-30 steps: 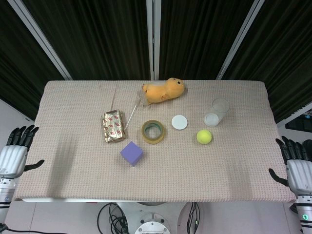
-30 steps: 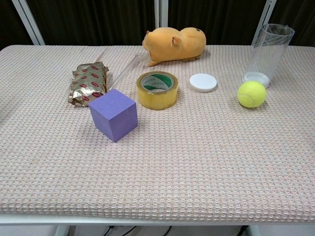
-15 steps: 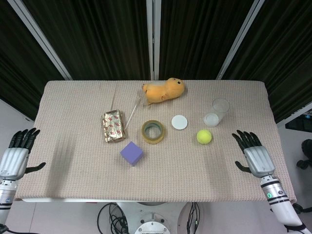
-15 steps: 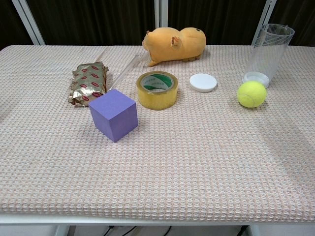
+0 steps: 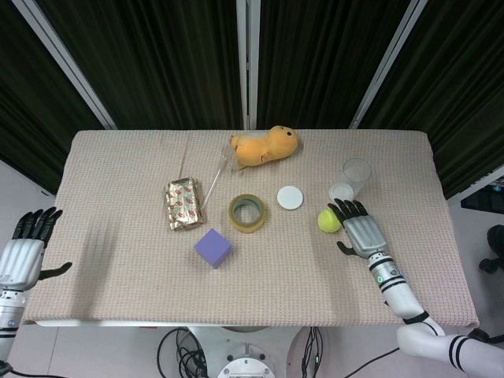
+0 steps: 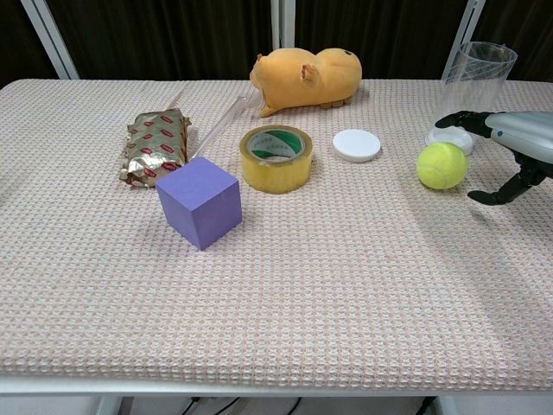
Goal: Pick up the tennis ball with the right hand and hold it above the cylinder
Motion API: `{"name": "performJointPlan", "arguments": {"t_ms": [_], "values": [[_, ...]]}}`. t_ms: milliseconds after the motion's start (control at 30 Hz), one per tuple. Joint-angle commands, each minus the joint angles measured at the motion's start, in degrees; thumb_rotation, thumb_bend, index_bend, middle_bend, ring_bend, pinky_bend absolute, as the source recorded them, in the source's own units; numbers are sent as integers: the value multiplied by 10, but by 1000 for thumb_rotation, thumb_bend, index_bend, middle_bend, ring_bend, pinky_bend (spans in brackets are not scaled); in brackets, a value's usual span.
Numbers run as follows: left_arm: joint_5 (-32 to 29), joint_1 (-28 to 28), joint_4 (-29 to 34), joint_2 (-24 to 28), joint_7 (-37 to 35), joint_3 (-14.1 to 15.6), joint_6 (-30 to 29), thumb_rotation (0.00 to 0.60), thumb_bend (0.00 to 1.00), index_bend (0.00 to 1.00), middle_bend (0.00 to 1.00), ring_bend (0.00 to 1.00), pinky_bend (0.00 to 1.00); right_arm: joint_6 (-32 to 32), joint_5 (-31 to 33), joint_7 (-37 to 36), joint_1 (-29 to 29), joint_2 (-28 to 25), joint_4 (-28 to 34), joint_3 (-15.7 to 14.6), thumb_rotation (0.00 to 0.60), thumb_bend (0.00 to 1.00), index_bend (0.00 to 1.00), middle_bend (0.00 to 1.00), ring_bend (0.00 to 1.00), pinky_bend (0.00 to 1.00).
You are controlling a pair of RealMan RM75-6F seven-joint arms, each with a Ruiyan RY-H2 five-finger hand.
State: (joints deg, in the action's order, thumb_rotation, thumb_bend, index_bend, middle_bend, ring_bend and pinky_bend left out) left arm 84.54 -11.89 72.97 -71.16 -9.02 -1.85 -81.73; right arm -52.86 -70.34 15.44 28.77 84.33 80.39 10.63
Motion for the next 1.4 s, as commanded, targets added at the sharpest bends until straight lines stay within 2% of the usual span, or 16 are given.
{"name": "performJointPlan", "arguments": {"t_ms": [33,133,267,333,567,667,867,1100,1267,1400], "values": [[0,0,-7,-2,-6,-2,2,600,38,27,22,0,38,14,20,8,12,14,-11,2,600,275,0,0,0,44],[1,1,-11,-3,-9,-3,2,600,38,28,22,0,38,13,34,19,19,27,-22,3,600,285,0,7,0,81],[1,2,-16,-6,-10,-4,3,600,38,28,22,0,38,-4,40,37,25,46,-40,2,600,310,0,80,4,161],[1,3,-21,-9,-9,-3,6,600,38,28,22,0,39,-19,38,52,26,59,-55,-1,600,323,13,114,38,216],[-3,6,-34,-16,-26,-7,8,600,37,28,22,0,43,-36,37,56,29,83,-77,-5,600,355,282,259,300,492],[-3,6,-36,-16,-32,-8,8,600,36,31,22,0,45,-32,39,61,31,82,-77,-10,600,361,351,303,342,532],[-1,8,-38,-17,-32,-9,6,600,35,32,22,0,45,-78,11,45,23,90,-82,-10,600,382,614,486,505,673],[1,11,-33,-14,-36,-11,3,600,35,33,22,0,46,-161,-49,-17,4,57,-37,1,600,388,643,495,515,682],[3,11,-22,-9,-32,-9,6,600,36,33,22,0,62,-211,-58,-54,-12,5,39,34,600,387,644,492,515,682],[3,11,-20,-10,-29,-11,4,600,35,32,22,0,60,-228,-40,-28,-9,-23,62,68,600,387,644,492,515,677]]}}
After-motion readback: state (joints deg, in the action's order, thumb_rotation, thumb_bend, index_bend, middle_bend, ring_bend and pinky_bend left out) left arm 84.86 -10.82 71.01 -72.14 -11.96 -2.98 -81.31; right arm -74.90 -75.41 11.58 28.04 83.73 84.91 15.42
